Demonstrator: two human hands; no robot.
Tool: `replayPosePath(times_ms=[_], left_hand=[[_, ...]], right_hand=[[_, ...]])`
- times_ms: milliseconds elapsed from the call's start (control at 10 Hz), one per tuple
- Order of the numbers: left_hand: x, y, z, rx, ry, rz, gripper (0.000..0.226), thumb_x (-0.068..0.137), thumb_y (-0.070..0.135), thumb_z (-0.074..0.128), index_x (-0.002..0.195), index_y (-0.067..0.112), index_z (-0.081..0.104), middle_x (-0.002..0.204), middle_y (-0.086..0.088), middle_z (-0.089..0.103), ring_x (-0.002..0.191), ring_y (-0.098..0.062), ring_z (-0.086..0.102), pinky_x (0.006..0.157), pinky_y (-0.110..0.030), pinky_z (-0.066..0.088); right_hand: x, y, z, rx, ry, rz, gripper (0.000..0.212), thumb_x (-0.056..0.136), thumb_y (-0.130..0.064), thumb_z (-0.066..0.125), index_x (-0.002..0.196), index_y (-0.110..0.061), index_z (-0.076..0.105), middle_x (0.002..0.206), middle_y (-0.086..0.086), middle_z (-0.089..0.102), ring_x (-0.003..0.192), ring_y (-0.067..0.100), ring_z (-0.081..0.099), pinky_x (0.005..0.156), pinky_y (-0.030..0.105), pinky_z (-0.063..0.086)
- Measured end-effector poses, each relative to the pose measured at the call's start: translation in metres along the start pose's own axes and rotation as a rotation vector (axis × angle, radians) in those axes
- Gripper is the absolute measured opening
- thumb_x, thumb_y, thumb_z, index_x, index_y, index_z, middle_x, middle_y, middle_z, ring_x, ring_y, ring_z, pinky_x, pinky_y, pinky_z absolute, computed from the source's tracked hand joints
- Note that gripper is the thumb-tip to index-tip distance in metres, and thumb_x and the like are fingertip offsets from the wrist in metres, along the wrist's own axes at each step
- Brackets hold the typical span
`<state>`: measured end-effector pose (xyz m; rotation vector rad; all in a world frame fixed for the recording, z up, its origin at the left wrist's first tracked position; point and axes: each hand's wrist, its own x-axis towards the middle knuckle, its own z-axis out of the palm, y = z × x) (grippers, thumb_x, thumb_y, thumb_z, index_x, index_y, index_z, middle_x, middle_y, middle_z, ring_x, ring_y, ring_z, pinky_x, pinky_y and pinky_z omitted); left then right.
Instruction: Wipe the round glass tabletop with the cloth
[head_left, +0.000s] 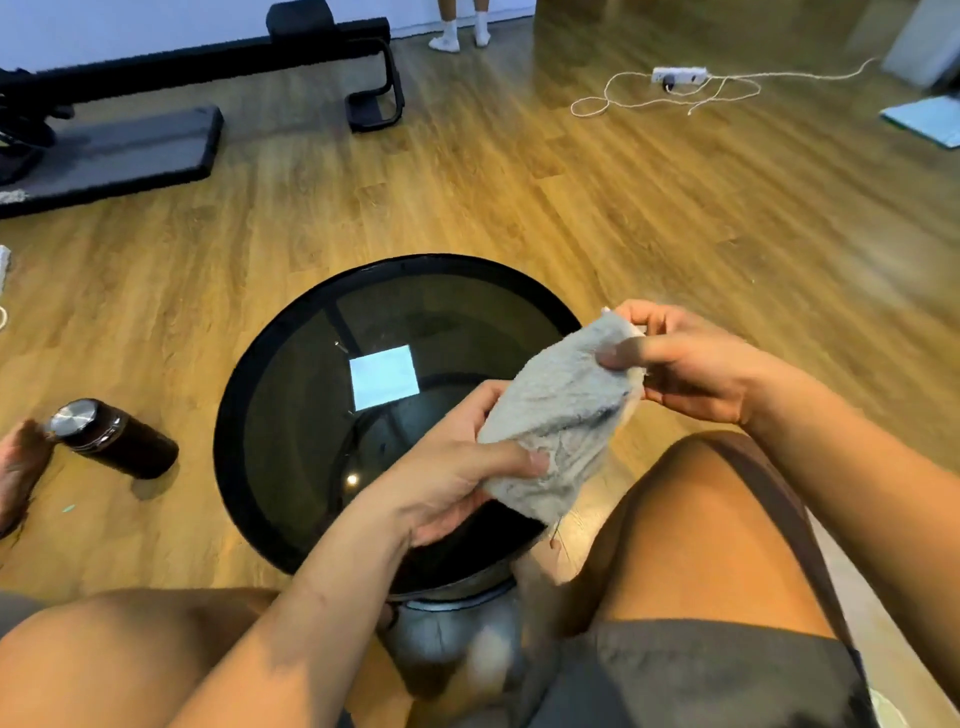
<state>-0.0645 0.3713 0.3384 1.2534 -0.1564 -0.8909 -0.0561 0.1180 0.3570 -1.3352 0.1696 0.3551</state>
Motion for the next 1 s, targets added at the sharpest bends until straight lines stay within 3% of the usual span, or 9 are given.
replayPosePath(times_ms=[200, 300, 400, 500, 600, 700, 800, 900, 1000], left_hand=[[0.107, 0.003, 0.045, 0.274, 0.258, 0.082, 0.055, 0.055, 0.008, 0.076, 0.107, 0.019, 0.063, 0.104, -0.005, 0.073, 0.096, -0.021, 0.071, 0.077, -0.038, 0.061], [0.176, -0.020, 0.080, 0.291, 0.188, 0.048, 0.047, 0.054, 0.005, 0.075, 0.097, 0.021, 0.067, 0.093, 0.001, 0.076, 0.081, -0.009, 0.073, 0.064, -0.024, 0.057], [0.212, -0.041, 0.098, 0.295, 0.151, -0.005, 0.045, 0.058, 0.000, 0.073, 0.097, 0.021, 0.066, 0.100, -0.005, 0.073, 0.080, -0.014, 0.072, 0.059, -0.023, 0.056], [0.261, -0.086, 0.117, 0.280, 0.154, -0.141, 0.053, 0.057, 0.003, 0.076, 0.105, 0.018, 0.060, 0.110, -0.013, 0.068, 0.082, -0.021, 0.069, 0.061, -0.034, 0.060], [0.283, -0.122, 0.117, 0.464, 0.141, -0.285, 0.061, 0.067, 0.007, 0.082, 0.121, 0.016, 0.054, 0.125, -0.013, 0.065, 0.095, -0.023, 0.067, 0.083, -0.042, 0.060], [0.292, -0.155, 0.099, 0.810, 0.176, -0.613, 0.071, 0.087, 0.025, 0.072, 0.145, 0.008, 0.035, 0.142, -0.016, 0.050, 0.126, -0.034, 0.052, 0.100, -0.040, 0.046], [0.284, -0.155, 0.089, 0.729, 0.221, -0.662, 0.062, 0.095, 0.027, 0.062, 0.148, 0.008, 0.036, 0.145, -0.017, 0.048, 0.128, -0.034, 0.050, 0.097, -0.037, 0.044], [0.266, -0.133, 0.084, 0.506, 0.235, -0.482, 0.048, 0.097, 0.035, 0.059, 0.142, 0.021, 0.049, 0.133, -0.008, 0.060, 0.115, -0.021, 0.061, 0.082, -0.029, 0.047], [0.248, -0.112, 0.085, 0.317, 0.249, -0.347, 0.026, 0.097, 0.035, 0.059, 0.122, 0.027, 0.062, 0.125, -0.004, 0.067, 0.109, -0.019, 0.066, 0.085, -0.031, 0.051]], right_hand=[[-0.022, 0.003, -0.108, -0.214, 0.302, 0.129, 0.058, 0.079, 0.013, 0.067, 0.121, -0.024, 0.054, 0.047, -0.007, 0.048, 0.031, 0.004, 0.037, 0.028, 0.014, 0.026], [-0.042, 0.028, -0.168, -0.209, 0.366, 0.209, 0.030, 0.081, 0.015, 0.064, 0.103, -0.006, 0.065, 0.052, -0.001, 0.059, 0.034, 0.003, 0.047, 0.032, 0.014, 0.034], [-0.052, 0.053, -0.200, -0.195, 0.453, 0.235, 0.015, 0.081, 0.010, 0.065, 0.086, -0.004, 0.067, 0.066, 0.007, 0.061, 0.055, 0.013, 0.052, 0.054, 0.023, 0.042], [-0.060, 0.109, -0.246, -0.078, 0.624, 0.281, 0.025, 0.081, 0.003, 0.067, 0.069, -0.019, 0.069, 0.064, 0.008, 0.048, 0.057, 0.016, 0.040, 0.059, 0.031, 0.035], [-0.057, 0.155, -0.265, 0.007, 0.743, 0.320, 0.024, 0.081, 0.000, 0.069, 0.081, -0.024, 0.070, 0.063, 0.002, 0.055, 0.053, 0.013, 0.048, 0.056, 0.030, 0.042], [-0.056, 0.228, -0.277, -0.028, 0.866, 0.539, 0.043, 0.083, -0.007, 0.072, 0.120, -0.022, 0.056, 0.096, 0.008, 0.067, 0.077, 0.019, 0.060, 0.063, 0.034, 0.048], [-0.061, 0.269, -0.273, -0.069, 0.970, 0.718, 0.055, 0.084, -0.011, 0.072, 0.133, -0.020, 0.048, 0.110, 0.014, 0.064, 0.086, 0.024, 0.059, 0.068, 0.037, 0.048], [-0.056, 0.294, -0.252, -0.019, 1.019, 0.708, 0.054, 0.084, -0.015, 0.074, 0.133, -0.018, 0.050, 0.095, 0.004, 0.065, 0.075, 0.014, 0.059, 0.063, 0.034, 0.049], [-0.050, 0.293, -0.238, 0.056, 1.049, 0.613, 0.045, 0.084, -0.017, 0.073, 0.126, -0.018, 0.055, 0.090, 0.000, 0.067, 0.073, 0.012, 0.059, 0.067, 0.035, 0.051]])
